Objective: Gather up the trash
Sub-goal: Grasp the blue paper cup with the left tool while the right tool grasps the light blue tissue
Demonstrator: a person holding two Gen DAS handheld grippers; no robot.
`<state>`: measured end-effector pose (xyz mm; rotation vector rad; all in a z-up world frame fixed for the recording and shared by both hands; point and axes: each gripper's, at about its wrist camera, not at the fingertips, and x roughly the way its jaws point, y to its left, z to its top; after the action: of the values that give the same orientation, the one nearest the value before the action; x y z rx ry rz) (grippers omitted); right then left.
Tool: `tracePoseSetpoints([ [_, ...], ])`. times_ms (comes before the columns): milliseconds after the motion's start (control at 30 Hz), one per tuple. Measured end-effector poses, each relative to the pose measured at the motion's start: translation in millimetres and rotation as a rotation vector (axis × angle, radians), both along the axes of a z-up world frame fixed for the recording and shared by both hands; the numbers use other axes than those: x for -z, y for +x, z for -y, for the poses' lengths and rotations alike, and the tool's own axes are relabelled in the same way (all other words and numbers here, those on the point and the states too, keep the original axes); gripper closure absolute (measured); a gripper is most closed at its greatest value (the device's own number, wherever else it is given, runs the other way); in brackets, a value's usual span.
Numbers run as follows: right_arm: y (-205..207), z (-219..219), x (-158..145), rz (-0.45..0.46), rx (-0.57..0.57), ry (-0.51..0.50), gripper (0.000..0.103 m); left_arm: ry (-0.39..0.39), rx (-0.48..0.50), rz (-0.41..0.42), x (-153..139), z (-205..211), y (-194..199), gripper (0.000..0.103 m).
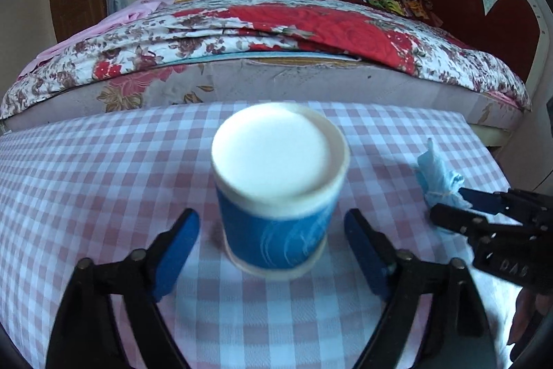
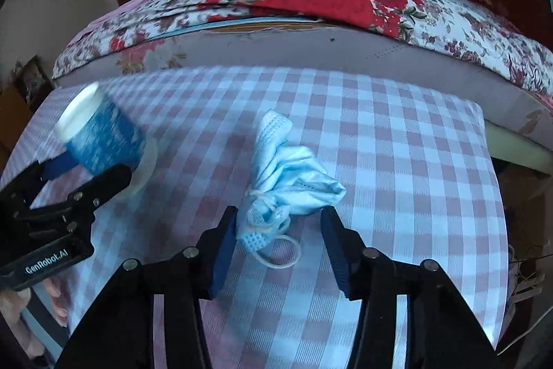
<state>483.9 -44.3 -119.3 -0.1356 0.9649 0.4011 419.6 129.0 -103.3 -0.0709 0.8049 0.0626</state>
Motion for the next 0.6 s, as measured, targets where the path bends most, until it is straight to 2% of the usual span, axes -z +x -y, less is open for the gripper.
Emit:
tracePoseSetpoints([
  [33, 2.8, 0.4, -0.7, -0.003, 0.006, 0.005, 0.053, 0.002, 0.005, -0.008, 1.5, -1.0, 2.9, 0.029],
  [100, 5.9, 0.2, -1.9, -0.003, 0.009, 0.013, 0.053, 0.004, 0.014, -0.016, 3.1, -1.5, 6.1, 0.031],
  [167, 5.3, -3.2, -2.2, 0.005, 0.008, -0.003, 0.038, 0.019, 0.027, -0.017, 3.9, 0.0, 7.6, 0.036],
  [200, 4.6, -4.4, -2.4, 0.016, 0.004, -0.004, 0.036, 0.025, 0.034, -0.018, 4.2, 1.0, 8.0, 0.036],
  [333, 3.8, -5.8, -0.3, 0.031, 0.013, 0.001, 0.036, 0.036, 0.043, -0.012, 4.9, 2.2, 8.0, 0.037],
  [400, 6.1, -6.5, 2.1, 0.026, 0.022, 0.004, 0.059, 0.034, 0.045, -0.011, 4.5, 1.9, 8.7, 0.039],
  [433, 6.1, -7.3, 1.5, 0.038, 0.028, -0.010, 0.078, 0.032, 0.051, -0.011, 4.5, 2.2, 9.8, 0.041],
  [600, 7.7, -13.0, 0.0, 0.035, 0.021, -0.034, 0.078, 0.044, 0.071, -0.005, 3.3, 5.5, 11.0, 0.052],
])
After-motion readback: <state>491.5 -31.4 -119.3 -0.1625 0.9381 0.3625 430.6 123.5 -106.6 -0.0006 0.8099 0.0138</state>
